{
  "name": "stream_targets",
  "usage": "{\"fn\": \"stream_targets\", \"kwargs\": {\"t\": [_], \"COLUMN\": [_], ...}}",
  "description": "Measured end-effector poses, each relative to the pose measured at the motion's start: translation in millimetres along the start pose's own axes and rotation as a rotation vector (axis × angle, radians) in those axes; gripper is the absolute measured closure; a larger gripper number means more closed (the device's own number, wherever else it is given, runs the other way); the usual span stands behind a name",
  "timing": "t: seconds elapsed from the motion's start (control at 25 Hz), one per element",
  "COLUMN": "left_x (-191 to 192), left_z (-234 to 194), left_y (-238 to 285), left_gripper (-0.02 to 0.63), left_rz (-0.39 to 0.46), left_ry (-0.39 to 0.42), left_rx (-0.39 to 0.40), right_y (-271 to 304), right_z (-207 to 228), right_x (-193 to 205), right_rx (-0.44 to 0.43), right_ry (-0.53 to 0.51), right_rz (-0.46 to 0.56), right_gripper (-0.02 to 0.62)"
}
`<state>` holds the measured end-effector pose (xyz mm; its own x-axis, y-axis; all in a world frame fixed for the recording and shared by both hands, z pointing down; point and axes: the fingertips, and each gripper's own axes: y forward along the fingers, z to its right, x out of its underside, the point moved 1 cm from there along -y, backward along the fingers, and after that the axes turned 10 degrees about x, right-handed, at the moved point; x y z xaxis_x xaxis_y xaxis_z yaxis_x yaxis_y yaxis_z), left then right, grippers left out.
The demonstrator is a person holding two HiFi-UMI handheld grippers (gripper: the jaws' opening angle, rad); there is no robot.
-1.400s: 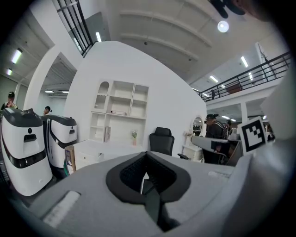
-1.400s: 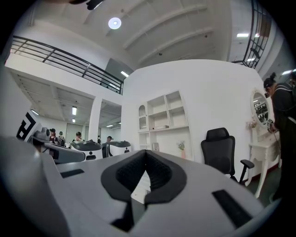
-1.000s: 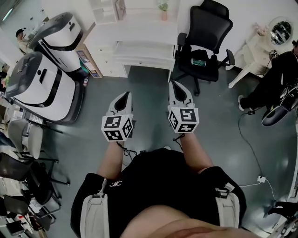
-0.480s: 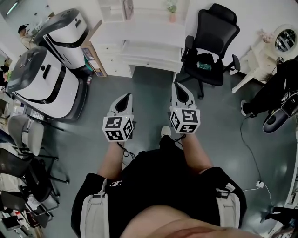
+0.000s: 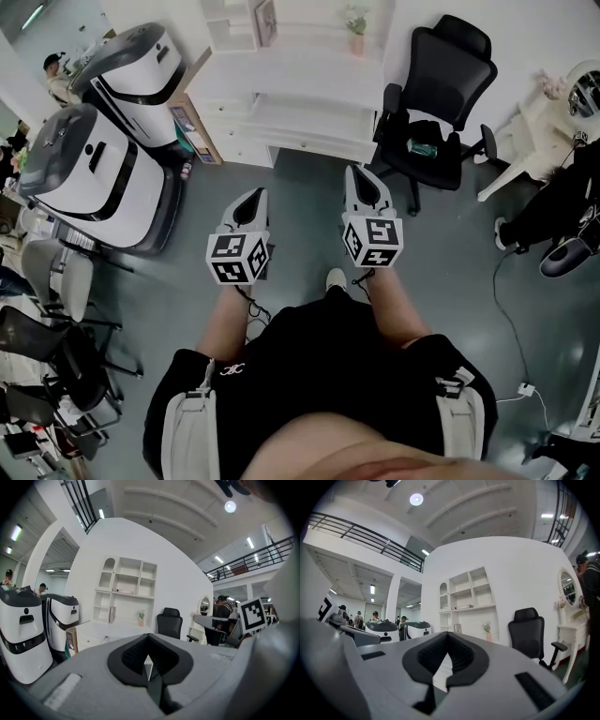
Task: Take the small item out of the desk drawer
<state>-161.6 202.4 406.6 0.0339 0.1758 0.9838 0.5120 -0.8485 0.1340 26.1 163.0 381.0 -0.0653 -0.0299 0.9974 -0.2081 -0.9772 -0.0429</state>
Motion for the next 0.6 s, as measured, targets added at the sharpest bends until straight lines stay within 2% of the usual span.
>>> {"fn": "stream_targets", "kwargs": {"t": [0.32,0.6], "left_x": [-32,-43], "left_z": [-13,-17], "left_y": [85,157], "left_gripper": [0.592,0.592], "left_rz": [0.028,0.005], "left_ry": [-0.002,0.004], "left_rx": [-0.042,-0.062], "right_y": [82,146], "right_z": [46,88], "right_x": [-15,-14], "right_rx": [-0.032,-0.062], "right_ry": [-0.021,-0.007], "right_rz": [0.024,0.012], "right_gripper": [0.597,0.597]}}
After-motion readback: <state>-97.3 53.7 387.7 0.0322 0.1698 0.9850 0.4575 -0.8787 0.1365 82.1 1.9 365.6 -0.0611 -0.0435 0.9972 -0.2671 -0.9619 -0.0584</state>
